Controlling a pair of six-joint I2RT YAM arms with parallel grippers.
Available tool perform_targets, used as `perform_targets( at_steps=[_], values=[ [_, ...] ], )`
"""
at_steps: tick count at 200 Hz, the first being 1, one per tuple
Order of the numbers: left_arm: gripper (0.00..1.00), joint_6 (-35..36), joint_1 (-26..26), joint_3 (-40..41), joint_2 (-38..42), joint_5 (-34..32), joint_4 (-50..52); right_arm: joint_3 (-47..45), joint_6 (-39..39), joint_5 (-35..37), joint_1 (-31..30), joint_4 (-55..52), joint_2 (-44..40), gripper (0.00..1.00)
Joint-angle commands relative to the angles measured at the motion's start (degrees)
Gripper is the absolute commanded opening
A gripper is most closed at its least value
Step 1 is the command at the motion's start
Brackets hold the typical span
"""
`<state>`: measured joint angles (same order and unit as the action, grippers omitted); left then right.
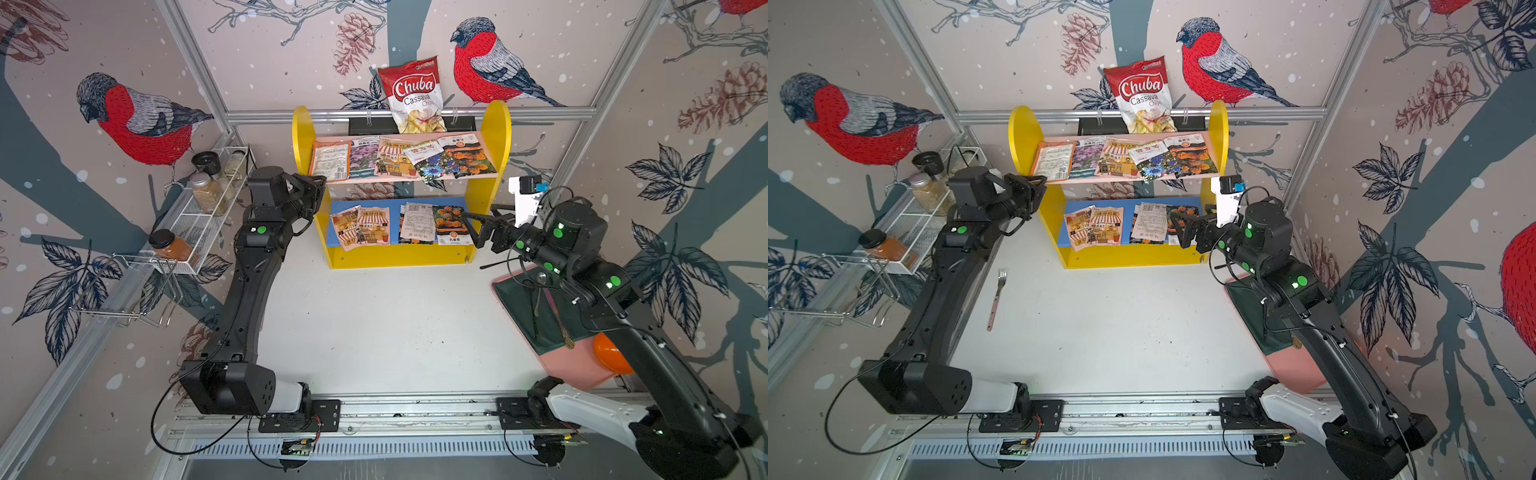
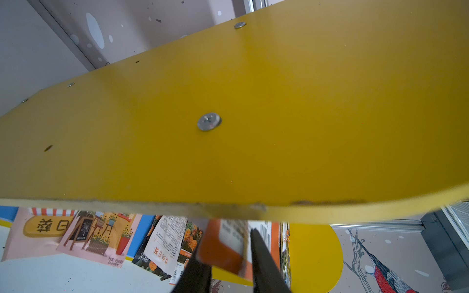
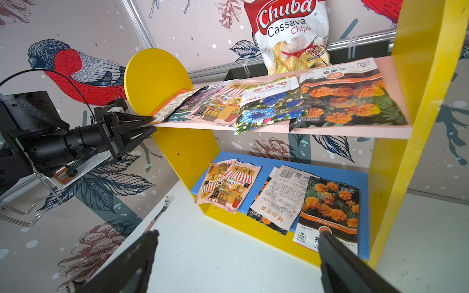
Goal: Take the seed bag off the shelf
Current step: Pick up the seed packet from the shelf.
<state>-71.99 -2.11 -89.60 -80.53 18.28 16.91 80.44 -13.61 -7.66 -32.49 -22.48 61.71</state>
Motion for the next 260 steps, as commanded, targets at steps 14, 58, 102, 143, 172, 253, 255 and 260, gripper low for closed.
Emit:
perform_targets(
  at_steps=[14,58,102,143,172,253,255,260],
  values=[
    [0.31,-0.86,0.16,-0.72,1.41,0.83,-6.01,-0.55,-0.02,-0.73,-0.03,2.52,-0.19,1.0],
    [0.38,-0.86,0.16,-0.23,1.76,0.87,-6.09,-1.17,-0.28,-0.69,-0.03,2.86,-0.53,1.0],
    [0.38,-1.0,0.17,-0.49,0.42,0.85,-6.34,-1.43,-0.28,-0.52,-0.03,2.88,-0.96,1.0],
    [0.25,-0.88,0.14,-0.27,0.02,0.32,-6.64,-1.96,-0.11,-0.34,-0.01,3.23,-1.18,1.0],
    [0.2,-1.04,0.3,-0.08,0.02,0.13,-6.63,-2.05,-0.12,-0.58,-0.03,3.41,-1.14,1.0],
    [0.0,-0.69,0.61,0.16,-0.07,0.83,-7.57,-3.53,-0.5,-2.51,-0.2,4.88,-0.96,1.0],
    [0.0,-0.7,0.55,0.16,-0.07,0.87,-7.58,-3.6,-0.56,-2.53,-0.27,4.9,-0.93,1.0],
    [0.0,-0.68,0.57,0.2,-0.02,0.95,-7.67,-3.75,-0.63,-2.61,-0.29,5.1,-0.89,1.0]
  ],
)
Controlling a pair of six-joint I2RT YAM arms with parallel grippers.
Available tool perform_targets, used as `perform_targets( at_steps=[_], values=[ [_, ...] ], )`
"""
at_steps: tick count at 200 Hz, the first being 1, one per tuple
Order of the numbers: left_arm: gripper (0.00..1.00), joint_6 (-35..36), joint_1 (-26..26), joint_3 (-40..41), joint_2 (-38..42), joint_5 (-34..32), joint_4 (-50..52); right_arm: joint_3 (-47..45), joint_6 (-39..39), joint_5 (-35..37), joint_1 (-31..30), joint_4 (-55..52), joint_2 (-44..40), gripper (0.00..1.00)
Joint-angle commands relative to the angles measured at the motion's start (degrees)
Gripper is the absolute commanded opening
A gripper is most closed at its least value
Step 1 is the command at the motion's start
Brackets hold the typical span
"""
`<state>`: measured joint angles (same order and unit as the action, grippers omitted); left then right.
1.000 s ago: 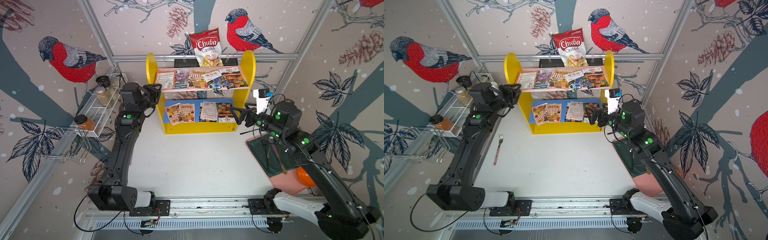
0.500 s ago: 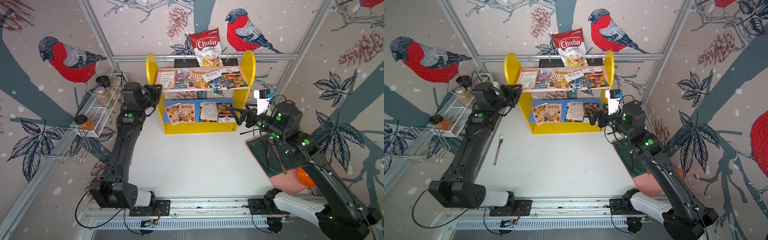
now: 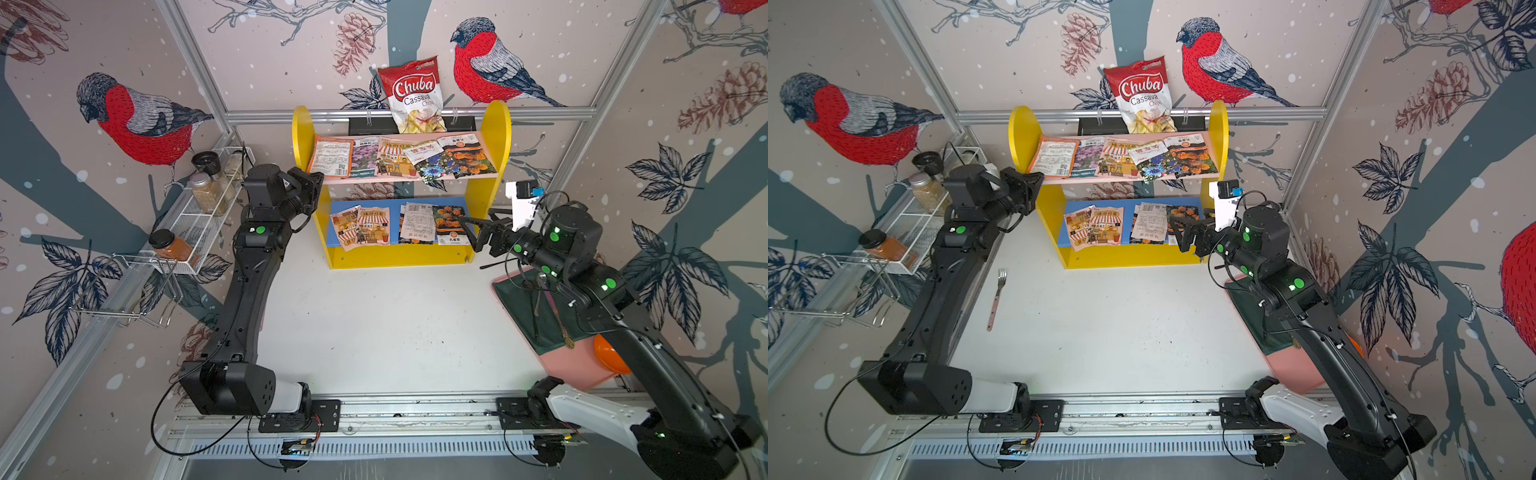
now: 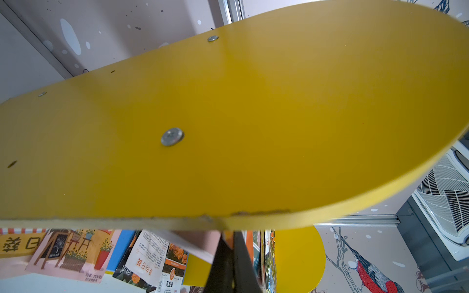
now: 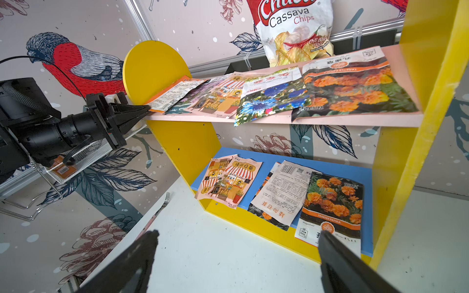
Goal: Take the seed bag off the shelf
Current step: Pick up the seed packet from the shelf.
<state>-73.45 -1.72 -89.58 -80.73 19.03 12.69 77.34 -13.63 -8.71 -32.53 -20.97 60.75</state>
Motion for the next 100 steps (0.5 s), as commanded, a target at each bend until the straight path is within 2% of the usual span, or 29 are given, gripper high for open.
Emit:
perform_targets(
  at_steps=[1,39,78,100],
  values=[
    [0.0,0.78,0.2,0.23,0.2,0.26,-3.46,-0.68,-0.61,-1.57,-0.29,3.62,0.02,1.0],
    [0.0,0.2,0.15,2.67,2.11,1.94,-5.43,-1.97,-2.14,-5.54,-1.57,7.31,0.8,1.0],
    [0.0,-0.73,0.09,6.08,5.24,4.97,-9.34,-2.02,-9.18,-16.69,-3.89,15.2,4.6,1.0],
    [0.0,-0.5,0.08,6.68,6.79,5.49,-9.04,-0.26,-11.78,-17.01,-7.26,18.31,7.67,1.0]
  ],
)
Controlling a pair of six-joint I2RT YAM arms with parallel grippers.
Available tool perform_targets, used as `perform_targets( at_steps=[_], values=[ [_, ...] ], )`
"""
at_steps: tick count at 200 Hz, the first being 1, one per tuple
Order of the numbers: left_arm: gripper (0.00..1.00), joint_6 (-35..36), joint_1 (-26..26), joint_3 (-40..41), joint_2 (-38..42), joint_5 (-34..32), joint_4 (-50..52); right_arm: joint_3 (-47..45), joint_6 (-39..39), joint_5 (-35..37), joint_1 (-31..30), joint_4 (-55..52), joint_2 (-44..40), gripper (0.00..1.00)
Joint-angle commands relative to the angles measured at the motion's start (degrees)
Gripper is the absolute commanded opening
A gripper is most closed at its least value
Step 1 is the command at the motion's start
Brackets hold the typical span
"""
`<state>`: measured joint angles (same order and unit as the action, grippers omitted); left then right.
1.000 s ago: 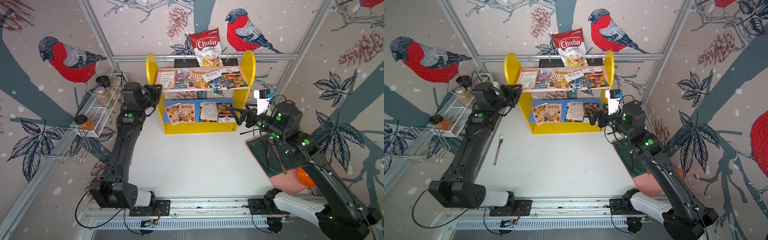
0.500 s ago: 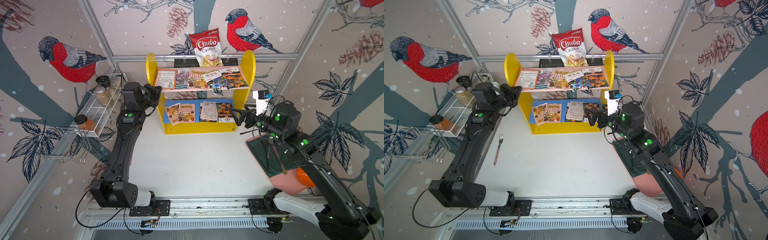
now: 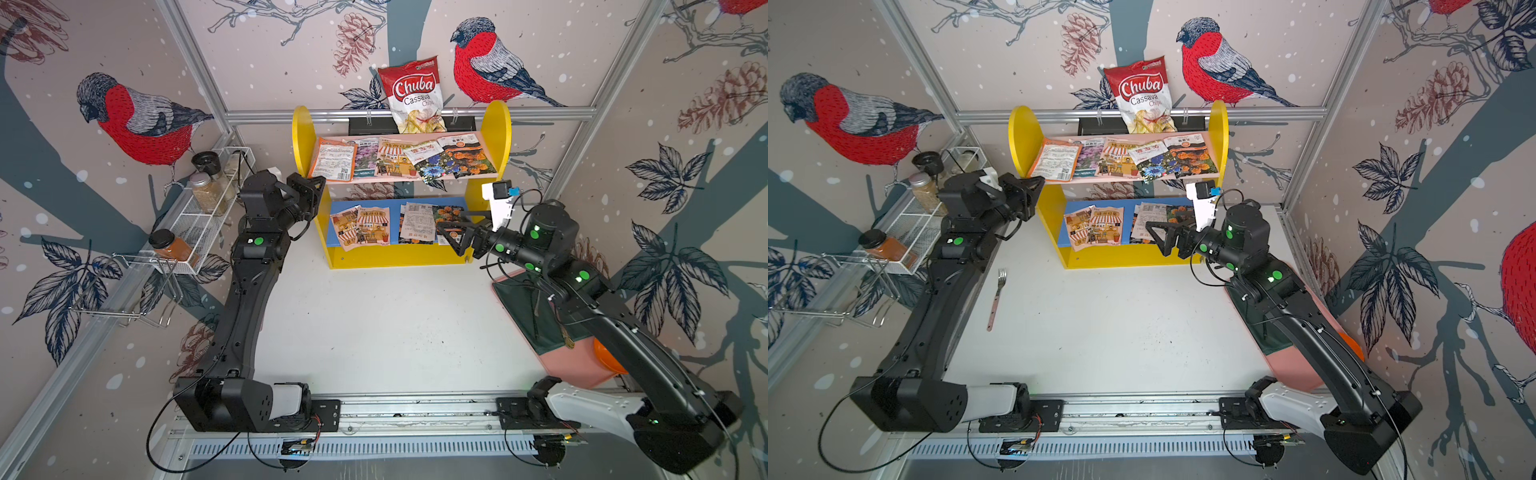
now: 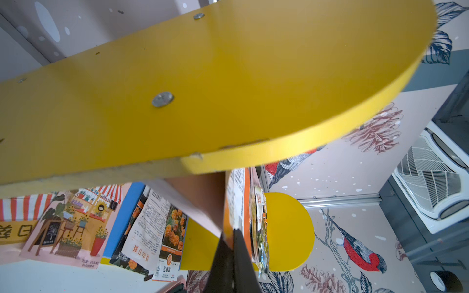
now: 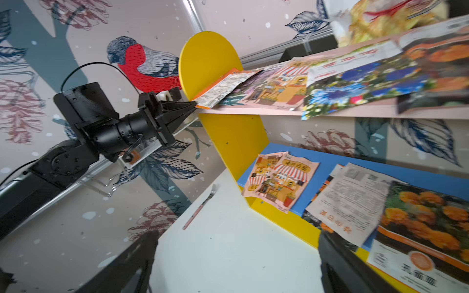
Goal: Take the seed bag off the shelf
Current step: Pick up the seed packet from the shelf.
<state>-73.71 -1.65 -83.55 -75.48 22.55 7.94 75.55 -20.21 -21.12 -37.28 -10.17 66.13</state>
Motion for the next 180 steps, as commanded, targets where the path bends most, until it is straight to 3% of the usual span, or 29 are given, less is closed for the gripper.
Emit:
perform_targets(
  at_steps=[1,88,180],
  values=[
    [0.0,-0.27,0.04,0.7,1.64,1.97,-4.27,1.62,-5.37,-4.57,-2.57,7.57,2.49,1.0],
    [0.0,0.38,0.07,7.84,7.33,3.04,-5.37,5.25,-24.13,-6.4,-6.85,26.19,17.85,0.91],
    [0.0,2.21,0.09,11.98,9.56,4.97,-5.72,17.92,-38.15,-9.55,-6.84,34.68,34.95,0.68]
  ],
)
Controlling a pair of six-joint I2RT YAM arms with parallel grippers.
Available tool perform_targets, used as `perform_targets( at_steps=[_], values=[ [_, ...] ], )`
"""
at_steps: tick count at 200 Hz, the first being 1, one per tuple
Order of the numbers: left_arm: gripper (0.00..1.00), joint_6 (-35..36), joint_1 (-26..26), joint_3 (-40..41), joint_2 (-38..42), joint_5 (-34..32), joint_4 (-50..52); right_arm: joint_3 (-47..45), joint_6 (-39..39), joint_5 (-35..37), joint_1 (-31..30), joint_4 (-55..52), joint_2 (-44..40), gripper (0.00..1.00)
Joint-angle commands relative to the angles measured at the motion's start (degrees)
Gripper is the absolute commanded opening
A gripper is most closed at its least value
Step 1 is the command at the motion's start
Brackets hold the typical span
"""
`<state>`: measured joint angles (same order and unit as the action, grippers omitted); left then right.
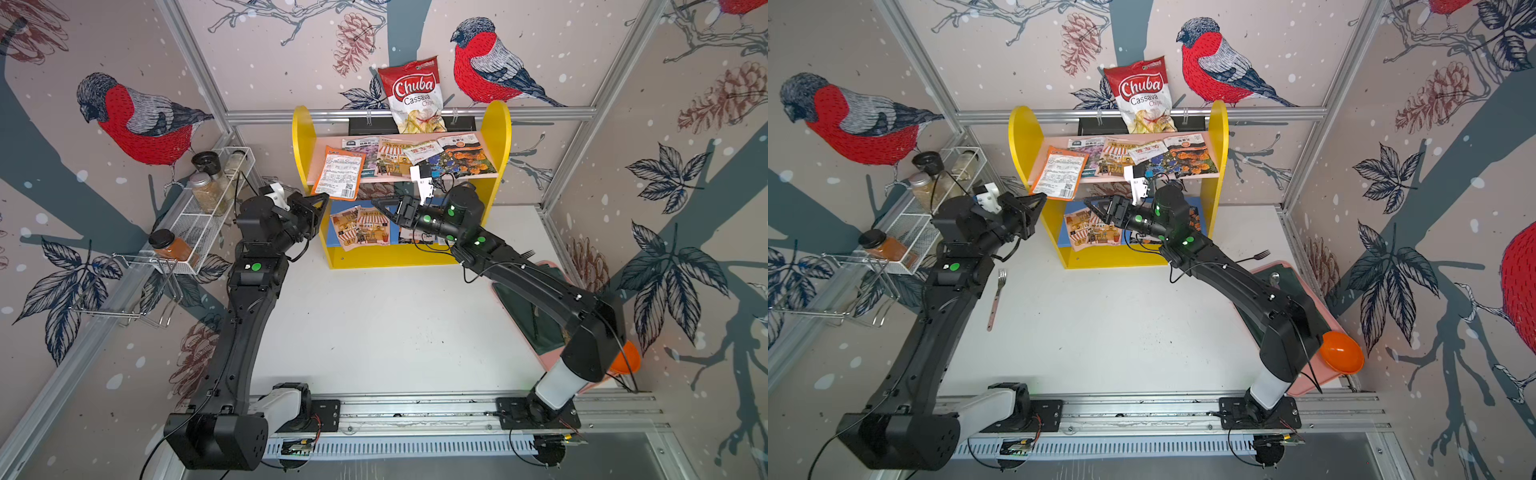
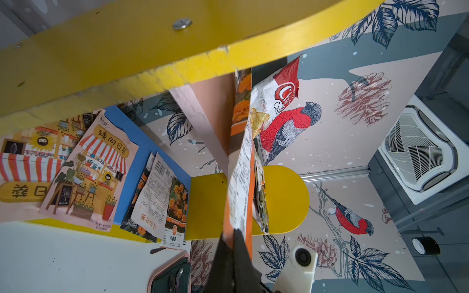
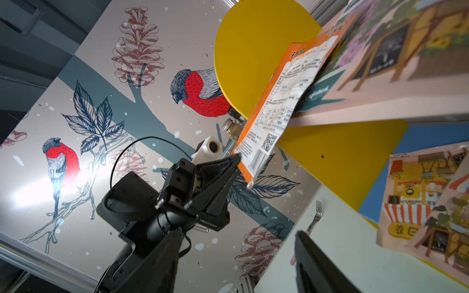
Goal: Take the seed bag off the shelf
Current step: Pick up the seed packet from the shelf.
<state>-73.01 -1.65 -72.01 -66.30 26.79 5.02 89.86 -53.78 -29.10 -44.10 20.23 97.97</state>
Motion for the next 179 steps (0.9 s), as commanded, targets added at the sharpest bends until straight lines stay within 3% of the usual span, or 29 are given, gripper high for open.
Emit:
perform_targets(
  at_steps=[1,89,179],
  values=[
    [0.0,1.53,0.08,0.45,0.43,0.73,-2.8,3.72,-4.71,-1.53,-0.02,4.24,3.32,0.68],
    [0.0,1.3,0.03,1.87,1.26,1.34,-3.71,15.65,-8.23,-0.23,-0.9,1.16,13.89,0.52],
    [0.0,1.12,0.07,2.52,1.52,1.69,-4.16,19.6,-9.22,-0.39,-0.99,0.61,17.65,0.32]
  ],
)
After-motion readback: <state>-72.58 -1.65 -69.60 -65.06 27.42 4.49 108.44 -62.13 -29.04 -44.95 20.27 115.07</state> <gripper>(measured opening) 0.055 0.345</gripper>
